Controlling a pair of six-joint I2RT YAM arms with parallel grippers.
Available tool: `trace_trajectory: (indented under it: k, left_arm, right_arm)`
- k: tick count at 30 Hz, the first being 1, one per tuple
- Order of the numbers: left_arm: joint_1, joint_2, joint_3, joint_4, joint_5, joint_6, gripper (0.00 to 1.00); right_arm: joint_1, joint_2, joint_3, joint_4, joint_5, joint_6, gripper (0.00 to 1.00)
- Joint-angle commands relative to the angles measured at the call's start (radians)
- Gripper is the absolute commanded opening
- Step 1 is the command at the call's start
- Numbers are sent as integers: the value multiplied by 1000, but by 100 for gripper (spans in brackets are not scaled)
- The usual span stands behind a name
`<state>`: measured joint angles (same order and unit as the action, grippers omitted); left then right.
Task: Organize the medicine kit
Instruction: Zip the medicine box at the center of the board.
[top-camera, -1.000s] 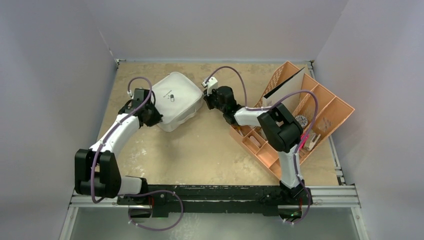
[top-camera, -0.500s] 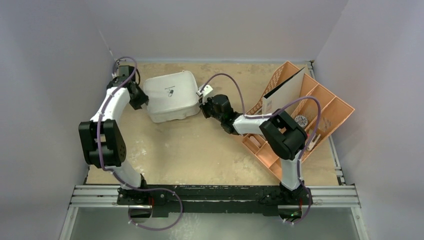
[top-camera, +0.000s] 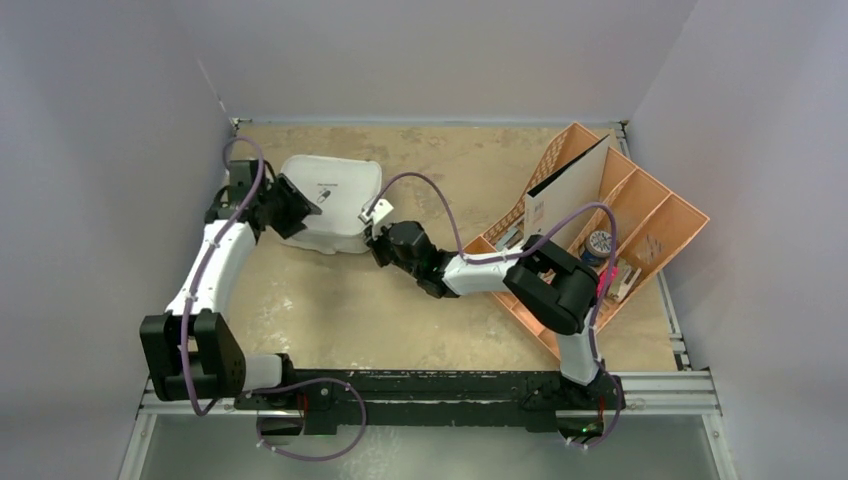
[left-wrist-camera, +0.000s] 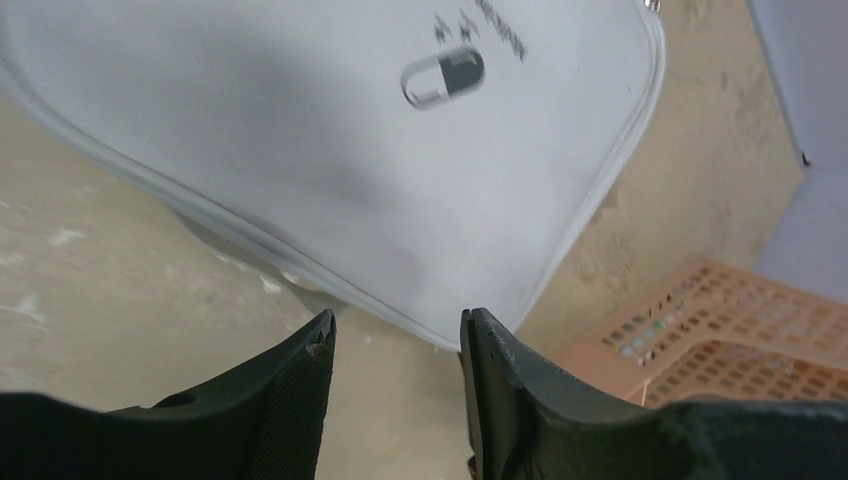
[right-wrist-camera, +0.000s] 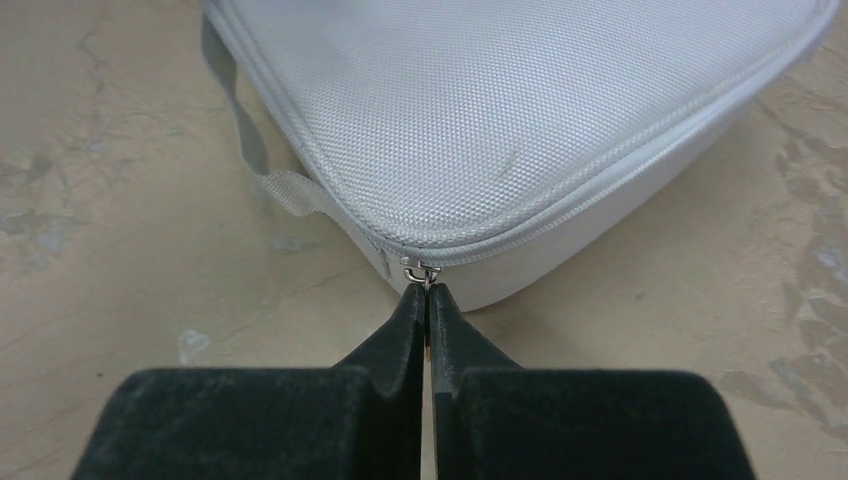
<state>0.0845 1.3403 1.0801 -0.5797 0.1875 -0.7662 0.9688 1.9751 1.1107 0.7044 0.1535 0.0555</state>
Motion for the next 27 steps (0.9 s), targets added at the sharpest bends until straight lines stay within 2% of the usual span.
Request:
trace_trajectory:
  k: [1, 5, 13, 16, 17, 24, 27]
  left_arm:
    - [-108, -31, -111, 99, 79, -142, 48]
    - [-144, -33, -195, 163, 53, -216, 49]
    - [-166, 32, -217, 176, 4, -275, 49]
    - [-166, 46, -228, 183, -18, -287, 46]
    - [-166, 52, -229, 184, -22, -291, 44]
    - [-167, 73, -233, 180, -52, -286, 0]
    - [-167, 76, -232, 170, -61, -275, 0]
  right_arm:
    - [59, -2, 60, 135, 87, 6, 0]
    - [81, 9, 64, 138, 107, 6, 0]
    - [88, 10, 54, 153, 121, 2, 0]
    - [88, 16, 53, 158, 117, 3, 0]
    - [88, 18, 52, 161, 114, 4, 0]
    - [91, 43, 37, 181, 126, -8, 0]
    - [91, 49, 27, 184, 143, -46, 0]
